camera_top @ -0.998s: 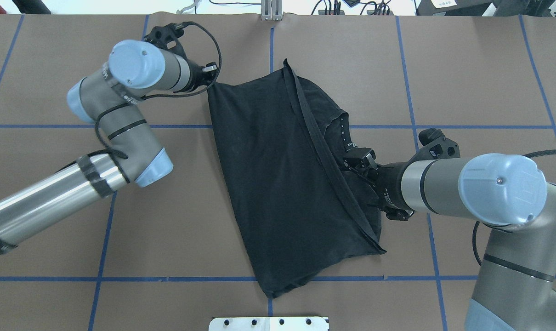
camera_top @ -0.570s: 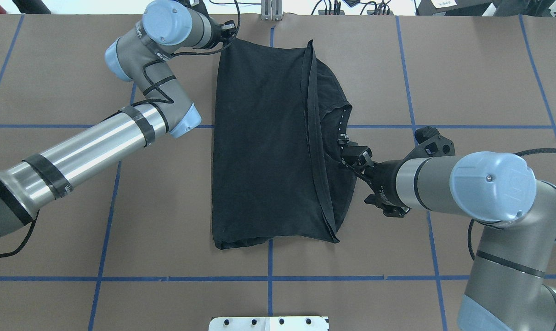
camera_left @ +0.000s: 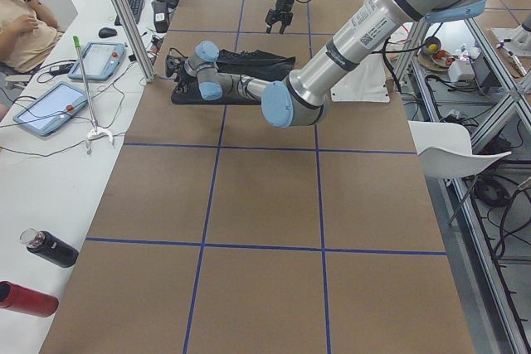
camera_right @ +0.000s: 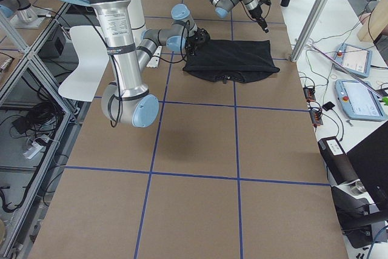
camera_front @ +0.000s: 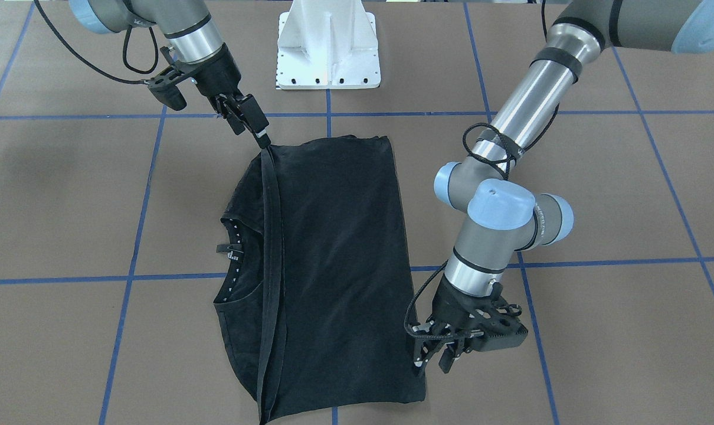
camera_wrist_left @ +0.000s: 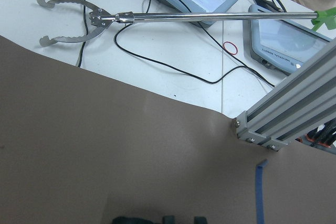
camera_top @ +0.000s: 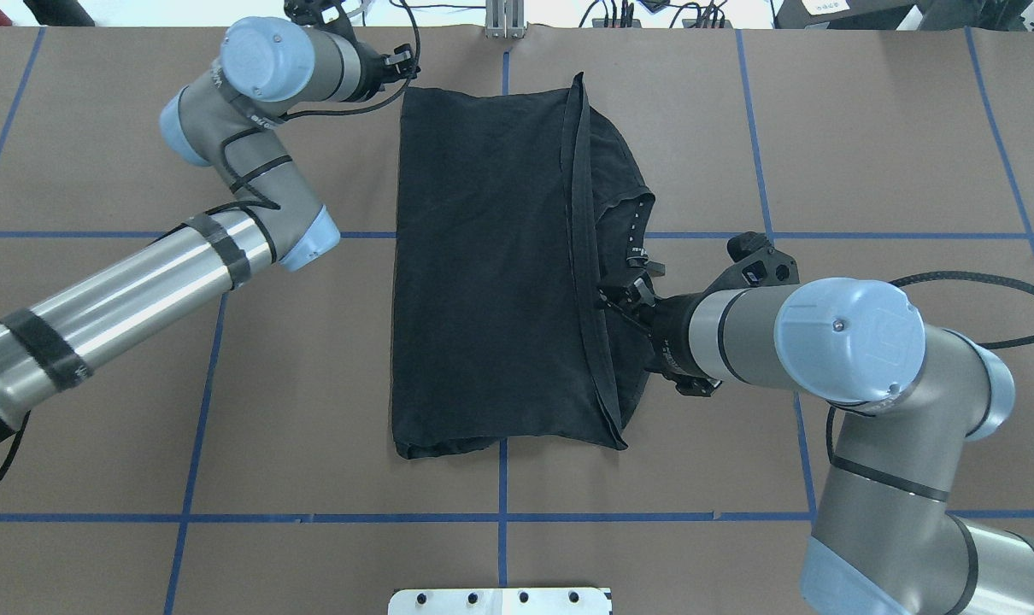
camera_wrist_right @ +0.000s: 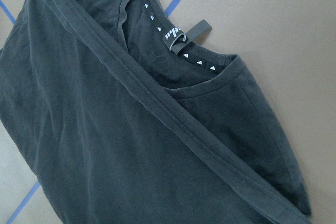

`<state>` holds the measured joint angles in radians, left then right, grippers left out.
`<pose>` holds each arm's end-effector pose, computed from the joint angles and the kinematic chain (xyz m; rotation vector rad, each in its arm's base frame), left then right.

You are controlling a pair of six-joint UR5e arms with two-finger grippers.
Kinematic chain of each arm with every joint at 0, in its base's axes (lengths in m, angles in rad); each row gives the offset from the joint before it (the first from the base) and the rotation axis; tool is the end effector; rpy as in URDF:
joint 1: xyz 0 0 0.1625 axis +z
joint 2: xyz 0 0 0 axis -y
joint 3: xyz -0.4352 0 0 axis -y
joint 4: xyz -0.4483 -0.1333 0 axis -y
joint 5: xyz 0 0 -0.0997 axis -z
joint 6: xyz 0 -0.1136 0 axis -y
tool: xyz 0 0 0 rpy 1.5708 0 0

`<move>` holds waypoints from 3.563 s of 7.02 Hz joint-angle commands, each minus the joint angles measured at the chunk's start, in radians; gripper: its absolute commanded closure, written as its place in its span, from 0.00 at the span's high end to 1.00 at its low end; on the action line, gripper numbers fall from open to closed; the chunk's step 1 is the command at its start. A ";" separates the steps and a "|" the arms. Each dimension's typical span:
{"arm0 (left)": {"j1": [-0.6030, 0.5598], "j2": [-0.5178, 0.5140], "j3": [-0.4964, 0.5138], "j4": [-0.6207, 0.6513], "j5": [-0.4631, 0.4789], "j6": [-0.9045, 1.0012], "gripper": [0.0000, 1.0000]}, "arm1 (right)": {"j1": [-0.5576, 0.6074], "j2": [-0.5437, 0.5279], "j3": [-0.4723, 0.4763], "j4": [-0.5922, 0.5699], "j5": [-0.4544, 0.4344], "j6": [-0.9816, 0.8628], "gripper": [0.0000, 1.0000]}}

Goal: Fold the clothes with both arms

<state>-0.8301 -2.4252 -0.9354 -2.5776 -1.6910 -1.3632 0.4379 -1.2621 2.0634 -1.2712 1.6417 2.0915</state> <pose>0.5228 -0.7491 0.2952 0.5216 1.1269 -0.4679 -0.4815 -0.3637 0.2175 -0.1126 -1.1325 0.8180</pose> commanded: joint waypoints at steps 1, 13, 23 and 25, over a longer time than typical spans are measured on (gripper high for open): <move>-0.001 0.180 -0.245 0.019 -0.073 -0.004 0.83 | -0.075 0.016 -0.020 -0.089 -0.014 -0.377 0.98; 0.002 0.597 -0.727 0.105 -0.213 -0.010 0.83 | -0.134 0.268 -0.243 -0.550 -0.020 -1.436 0.40; 0.003 0.591 -0.732 0.103 -0.211 -0.056 0.83 | -0.097 0.227 -0.200 -0.579 -0.006 -1.436 0.00; 0.003 0.591 -0.738 0.103 -0.210 -0.062 0.83 | -0.126 0.158 -0.152 -0.579 -0.022 -1.356 0.00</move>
<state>-0.8269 -1.8342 -1.6688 -2.4743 -1.9012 -1.4187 0.3306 -1.0712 1.8881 -1.8472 1.6267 0.6803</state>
